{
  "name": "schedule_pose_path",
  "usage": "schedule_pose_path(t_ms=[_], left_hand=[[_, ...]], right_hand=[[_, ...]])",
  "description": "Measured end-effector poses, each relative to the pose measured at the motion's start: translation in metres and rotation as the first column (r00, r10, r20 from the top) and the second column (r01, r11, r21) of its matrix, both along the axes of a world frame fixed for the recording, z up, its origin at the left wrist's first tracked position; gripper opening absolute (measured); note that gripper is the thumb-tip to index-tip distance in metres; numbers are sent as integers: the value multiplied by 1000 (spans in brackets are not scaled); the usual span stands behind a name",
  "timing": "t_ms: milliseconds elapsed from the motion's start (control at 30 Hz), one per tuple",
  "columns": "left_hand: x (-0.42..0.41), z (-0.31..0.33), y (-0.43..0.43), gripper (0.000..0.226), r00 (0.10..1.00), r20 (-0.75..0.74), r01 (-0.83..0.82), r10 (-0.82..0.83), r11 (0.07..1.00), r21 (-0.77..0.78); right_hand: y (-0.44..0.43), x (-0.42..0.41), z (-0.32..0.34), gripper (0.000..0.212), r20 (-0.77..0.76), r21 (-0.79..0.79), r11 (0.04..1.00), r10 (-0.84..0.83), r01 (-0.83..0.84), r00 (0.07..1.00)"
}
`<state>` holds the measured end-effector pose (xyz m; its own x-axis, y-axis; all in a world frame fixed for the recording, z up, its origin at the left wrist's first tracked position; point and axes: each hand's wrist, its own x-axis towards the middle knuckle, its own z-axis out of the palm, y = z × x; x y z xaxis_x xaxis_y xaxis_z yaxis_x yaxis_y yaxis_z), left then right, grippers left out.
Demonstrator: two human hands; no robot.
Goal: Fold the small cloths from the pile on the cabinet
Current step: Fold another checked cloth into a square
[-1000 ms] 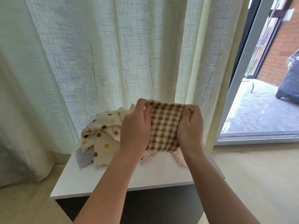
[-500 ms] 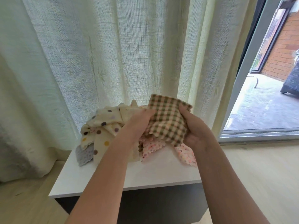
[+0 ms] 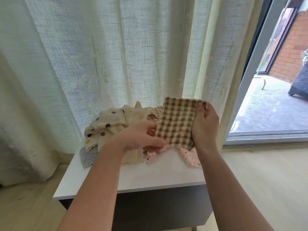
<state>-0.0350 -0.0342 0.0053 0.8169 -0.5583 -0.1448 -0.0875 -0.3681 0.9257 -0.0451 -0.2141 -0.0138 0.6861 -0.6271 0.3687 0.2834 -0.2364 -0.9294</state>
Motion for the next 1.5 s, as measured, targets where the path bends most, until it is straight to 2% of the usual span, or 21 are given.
schedule_pose_path(t_ms=[67,133,167,267,300,367,400,500,533,567,633,700,833,967,1200,1300,1367,1433,1500], left_hand=[[2,2,10,35,998,-63,24,-29,996,-81],[7,1,11,50,991,-137,-41,10,974,-222],[9,0,6,48,988,-136,-102,69,963,-250],[20,-4,-12,18,932,-154,-360,329,892,-272],[25,-5,-15,16,906,-215,-419,364,846,-330],[32,-2,-21,19,861,-386,-490,331,744,-454],[37,-3,-24,18,858,-392,-498,333,728,-471],[50,-11,-28,17,869,-58,-480,492,807,-345],[55,-10,-27,16,860,-13,-486,510,811,-325],[59,-8,-25,21,866,-25,-480,499,816,-322],[66,1,-18,34,917,-169,-399,362,842,-364],[71,19,-17,31,926,-317,-332,204,840,-429],[82,59,-20,30,881,-349,-441,319,820,-364],[73,119,-21,38,875,-457,-323,161,896,-304],[50,247,-56,48,782,-516,-495,349,851,-177],[34,301,-82,31,769,-380,-586,514,804,-99],[21,329,-100,23,726,-271,-664,632,747,-36],[6,351,-122,31,701,-217,-695,679,719,5],[-12,372,-148,38,671,-233,-723,704,691,6]], right_hand=[[-1,1,0,27,14,-20,999,30,-29,999],[3,6,1,27,18,-30,996,85,-84,996],[6,10,1,28,13,-34,993,115,-114,993],[11,27,2,34,-2,-77,989,123,-122,992],[11,34,4,35,6,-104,989,111,-110,994],[11,50,7,35,20,-165,981,107,-102,994],[12,58,8,35,16,-199,974,114,-109,993],[12,81,12,37,-13,-259,957,135,-134,991],[9,88,13,39,-17,-274,952,135,-135,991],[5,94,15,41,-25,-288,948,135,-136,991],[-1,103,20,42,-50,-295,943,144,-152,988],[-3,109,31,39,-78,-265,946,171,-186,982],[-5,109,72,35,-146,-208,945,224,-251,964],[-15,98,134,42,-209,-158,939,269,-304,940],[-42,65,263,41,-317,-43,938,315,-345,895],[-61,44,312,37,-365,20,927,355,-373,861],[-75,27,335,36,-407,44,920,372,-389,834],[-92,11,353,36,-432,36,927,352,-374,830],[-113,-8,372,36,-443,14,932,332,-363,833]])
